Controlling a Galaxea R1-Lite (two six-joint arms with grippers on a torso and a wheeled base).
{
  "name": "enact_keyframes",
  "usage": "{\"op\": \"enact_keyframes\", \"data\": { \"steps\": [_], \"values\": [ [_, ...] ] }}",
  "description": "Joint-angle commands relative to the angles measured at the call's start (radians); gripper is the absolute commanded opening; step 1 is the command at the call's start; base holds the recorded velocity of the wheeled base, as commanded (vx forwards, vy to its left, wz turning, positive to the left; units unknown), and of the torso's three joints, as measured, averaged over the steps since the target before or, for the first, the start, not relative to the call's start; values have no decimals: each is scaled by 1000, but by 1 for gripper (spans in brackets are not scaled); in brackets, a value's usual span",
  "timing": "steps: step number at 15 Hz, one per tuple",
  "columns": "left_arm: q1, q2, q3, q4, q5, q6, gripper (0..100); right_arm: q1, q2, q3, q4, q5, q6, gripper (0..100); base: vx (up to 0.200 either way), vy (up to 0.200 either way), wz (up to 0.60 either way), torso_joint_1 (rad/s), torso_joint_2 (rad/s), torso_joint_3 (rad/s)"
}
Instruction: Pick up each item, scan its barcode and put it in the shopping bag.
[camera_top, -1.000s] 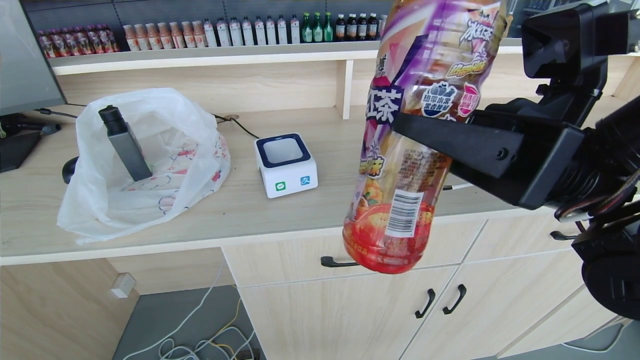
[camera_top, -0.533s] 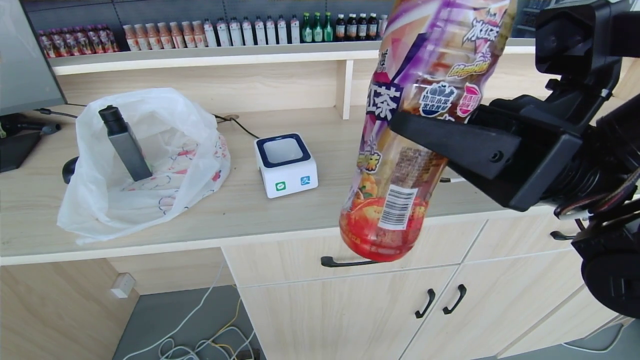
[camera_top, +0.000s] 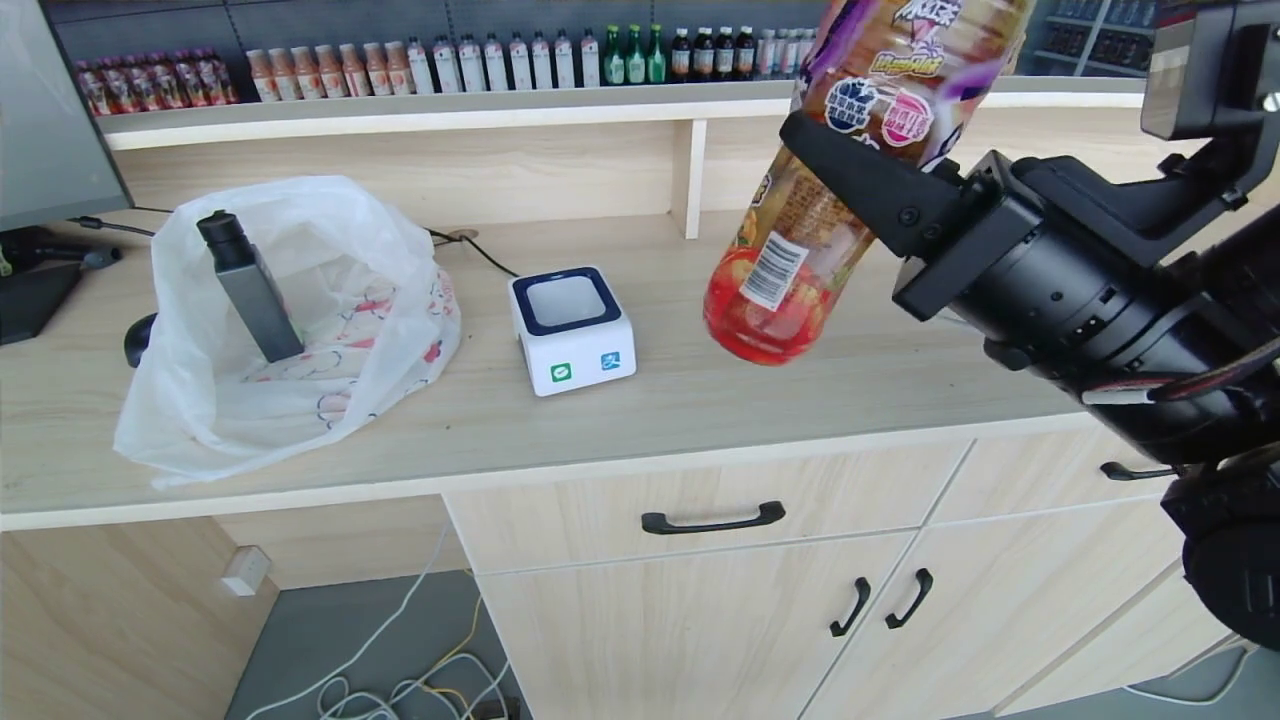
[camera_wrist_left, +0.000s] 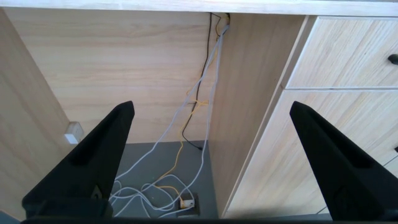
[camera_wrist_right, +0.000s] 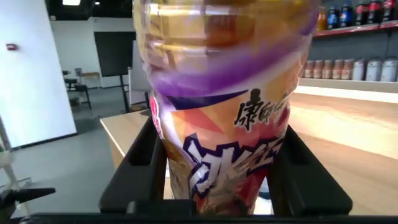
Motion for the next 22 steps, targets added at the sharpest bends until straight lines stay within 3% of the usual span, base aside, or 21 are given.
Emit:
{"op": "enact_keyframes", "data": {
  "steps": [1, 4, 5, 14, 22],
  "values": [
    [0, 0, 0, 0, 0, -1, 100, 43, -16, 41, -2, -172, -67, 0, 0, 0, 0, 0, 0, 0],
    [0, 0, 0, 0, 0, -1, 100, 24, -16, 80, -6, -474, -153, 0, 0, 0, 0, 0, 0, 0],
    [0, 0, 0, 0, 0, -1, 100, 24, -16, 83, -8, -512, -161, 0, 0, 0, 0, 0, 0, 0],
    [2, 0, 0, 0, 0, -1, 100, -14, 13, 126, -54, -468, -214, 0, 0, 0, 0, 0, 0, 0],
    [2, 0, 0, 0, 0, -1, 100, -17, 24, 93, -69, -471, -234, 0, 0, 200, 0, 6, 4, -1]
  ]
}}
